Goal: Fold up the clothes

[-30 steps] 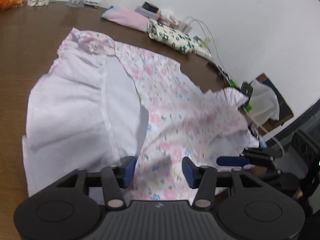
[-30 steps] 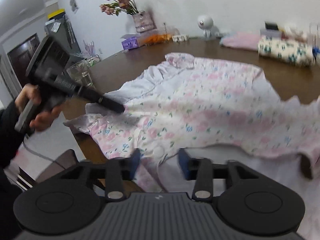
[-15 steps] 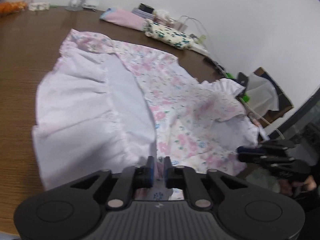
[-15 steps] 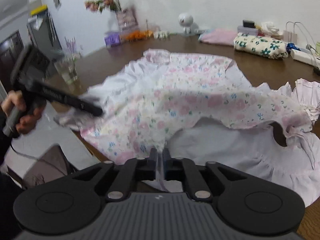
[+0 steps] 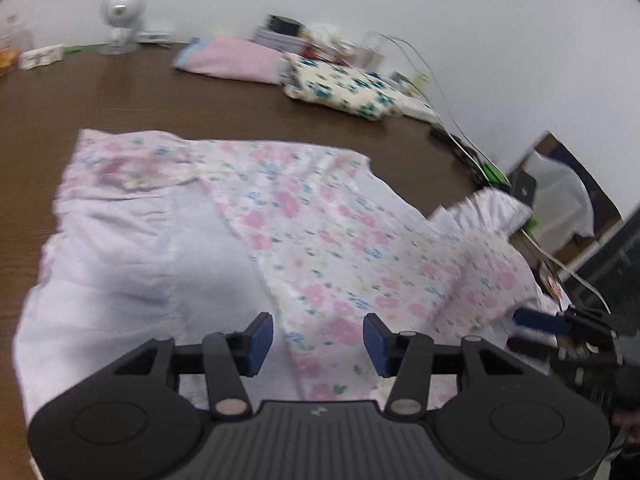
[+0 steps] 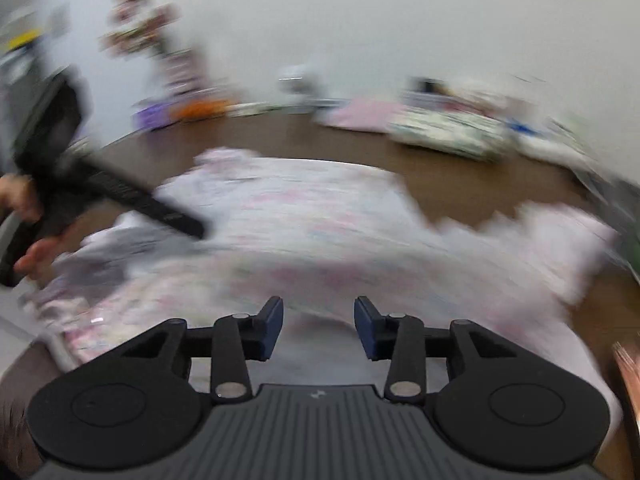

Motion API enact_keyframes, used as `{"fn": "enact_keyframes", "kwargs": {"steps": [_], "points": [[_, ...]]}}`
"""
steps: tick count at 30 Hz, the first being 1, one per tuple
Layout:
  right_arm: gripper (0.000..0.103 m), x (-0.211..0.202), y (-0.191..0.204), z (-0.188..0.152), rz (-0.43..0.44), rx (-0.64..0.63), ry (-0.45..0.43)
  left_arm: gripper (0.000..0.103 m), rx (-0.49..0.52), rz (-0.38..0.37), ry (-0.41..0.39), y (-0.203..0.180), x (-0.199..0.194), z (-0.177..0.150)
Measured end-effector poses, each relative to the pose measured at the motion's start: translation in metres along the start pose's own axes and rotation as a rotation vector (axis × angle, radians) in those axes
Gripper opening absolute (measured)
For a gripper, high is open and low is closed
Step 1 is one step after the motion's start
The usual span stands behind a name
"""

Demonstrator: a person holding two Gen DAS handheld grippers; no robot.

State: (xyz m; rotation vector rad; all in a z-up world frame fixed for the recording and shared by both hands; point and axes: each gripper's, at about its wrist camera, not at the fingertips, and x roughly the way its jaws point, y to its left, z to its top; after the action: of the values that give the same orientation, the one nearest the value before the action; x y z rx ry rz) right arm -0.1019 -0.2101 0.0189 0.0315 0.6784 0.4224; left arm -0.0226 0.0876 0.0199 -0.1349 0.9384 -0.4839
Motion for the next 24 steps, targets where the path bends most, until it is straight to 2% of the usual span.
{"fn": "enact_keyframes", "kwargs": {"steps": [1,2,3,6,9,11,12,13,14,15,16,21,24], "points": [[0.041,-0.003,-0.012,-0.005,-0.002,0.077,0.006,0.033,0.025,0.002,0.008,-0.003,0.004,-0.001],[0.041,-0.004,-0.021,-0.01,0.006,0.141,0.008,0.012,0.041,0.008,0.016,-0.005,0.008,-0.003],[0.042,-0.002,-0.025,-0.013,0.019,0.176,0.002,0.005,0.054,0.016,0.023,-0.007,0.012,-0.005],[0.048,0.011,-0.025,-0.016,0.039,0.231,-0.035,0.003,0.047,0.043,-0.009,-0.005,0.012,-0.008],[0.048,0.023,-0.026,-0.015,-0.003,0.29,-0.061,0.002,0.072,0.114,-0.038,-0.009,0.011,-0.01],[0.047,0.024,-0.031,-0.017,-0.02,0.332,-0.091,0.002,0.084,0.123,-0.047,-0.011,0.01,-0.013],[0.043,0.024,-0.034,-0.019,-0.024,0.352,-0.105,0.002,0.096,0.128,-0.05,-0.014,0.01,-0.014],[0.029,0.026,-0.038,-0.021,-0.028,0.371,-0.115,0.002,0.109,0.134,-0.052,-0.016,0.01,-0.015],[0.021,0.029,-0.042,-0.022,-0.032,0.391,-0.123,0.003,0.122,0.14,-0.055,-0.019,0.011,-0.016],[0.005,0.032,-0.047,-0.024,-0.036,0.41,-0.131,0.003,0.126,0.141,-0.055,-0.02,0.011,-0.016],[0.001,0.034,-0.051,-0.026,-0.034,0.431,-0.139,0.004,0.122,0.141,-0.055,-0.02,0.012,-0.016],[0.0,0.011,-0.065,-0.024,0.016,0.462,-0.211,0.005,0.111,0.126,-0.045,-0.017,0.011,-0.015],[0.0,0.0,-0.073,-0.022,0.045,0.463,-0.201,0.005,0.111,0.113,-0.033,-0.016,0.01,-0.014]]}}
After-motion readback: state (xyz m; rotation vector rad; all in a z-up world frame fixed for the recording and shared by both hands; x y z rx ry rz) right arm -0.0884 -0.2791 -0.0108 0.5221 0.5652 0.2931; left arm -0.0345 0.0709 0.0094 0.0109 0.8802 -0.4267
